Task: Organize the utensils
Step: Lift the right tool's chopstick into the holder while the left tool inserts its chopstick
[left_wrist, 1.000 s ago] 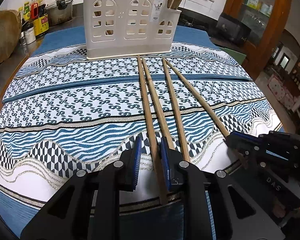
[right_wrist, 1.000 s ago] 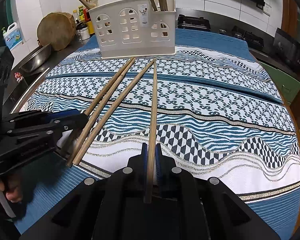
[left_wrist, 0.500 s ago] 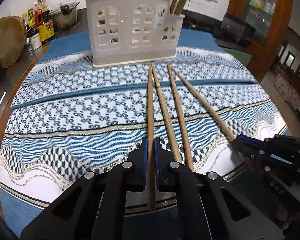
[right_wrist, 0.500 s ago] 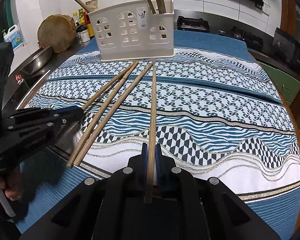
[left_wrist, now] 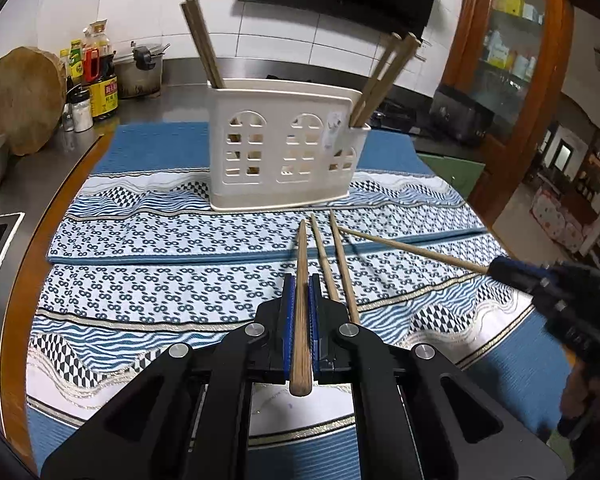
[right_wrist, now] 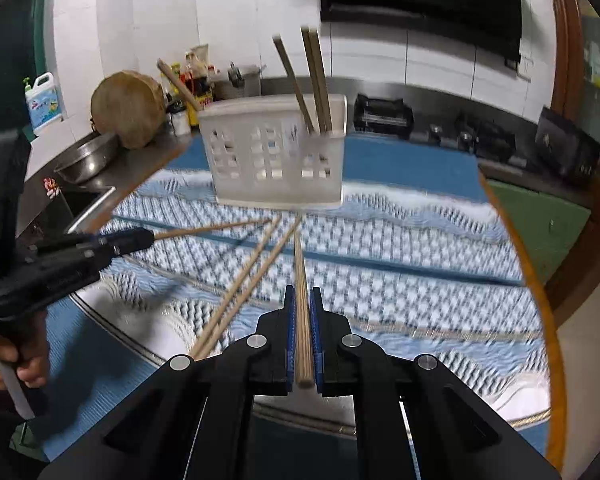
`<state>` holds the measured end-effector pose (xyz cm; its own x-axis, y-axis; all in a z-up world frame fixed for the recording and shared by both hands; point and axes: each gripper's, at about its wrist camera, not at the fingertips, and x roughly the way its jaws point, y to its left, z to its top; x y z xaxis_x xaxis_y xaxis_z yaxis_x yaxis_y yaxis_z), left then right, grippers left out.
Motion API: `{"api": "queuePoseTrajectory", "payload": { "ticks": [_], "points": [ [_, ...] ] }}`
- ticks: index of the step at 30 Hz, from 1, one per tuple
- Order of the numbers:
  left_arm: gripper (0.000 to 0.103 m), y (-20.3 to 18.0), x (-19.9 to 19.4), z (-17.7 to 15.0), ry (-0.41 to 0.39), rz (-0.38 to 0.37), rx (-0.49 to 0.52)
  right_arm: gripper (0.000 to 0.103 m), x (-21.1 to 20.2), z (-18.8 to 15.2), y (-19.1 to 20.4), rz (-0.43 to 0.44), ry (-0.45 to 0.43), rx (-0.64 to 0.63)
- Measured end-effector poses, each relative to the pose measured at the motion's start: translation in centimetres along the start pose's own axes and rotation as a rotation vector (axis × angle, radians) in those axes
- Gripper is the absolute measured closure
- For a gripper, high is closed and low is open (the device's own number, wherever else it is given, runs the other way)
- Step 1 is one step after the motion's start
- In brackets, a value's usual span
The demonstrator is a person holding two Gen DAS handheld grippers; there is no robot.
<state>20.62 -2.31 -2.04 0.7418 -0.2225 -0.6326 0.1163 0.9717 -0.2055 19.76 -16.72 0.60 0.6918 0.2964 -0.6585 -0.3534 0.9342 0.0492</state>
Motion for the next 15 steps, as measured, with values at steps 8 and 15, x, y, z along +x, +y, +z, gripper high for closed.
{"api": "queuePoseTrajectory", "payload": {
  "ticks": [8,15],
  "points": [
    [0.098,1.3,-1.4,1.4,-0.037,-0.029,-0.021,0.096,-1.7,5.3,-0.9,0.025,-0.054,0.001],
    [0.098,1.4,-2.3,3.4,-0.059,-0.035,0.013,0.096,-2.9,11.7,-1.9,0.003,-0.093,-0.011]
  ]
}}
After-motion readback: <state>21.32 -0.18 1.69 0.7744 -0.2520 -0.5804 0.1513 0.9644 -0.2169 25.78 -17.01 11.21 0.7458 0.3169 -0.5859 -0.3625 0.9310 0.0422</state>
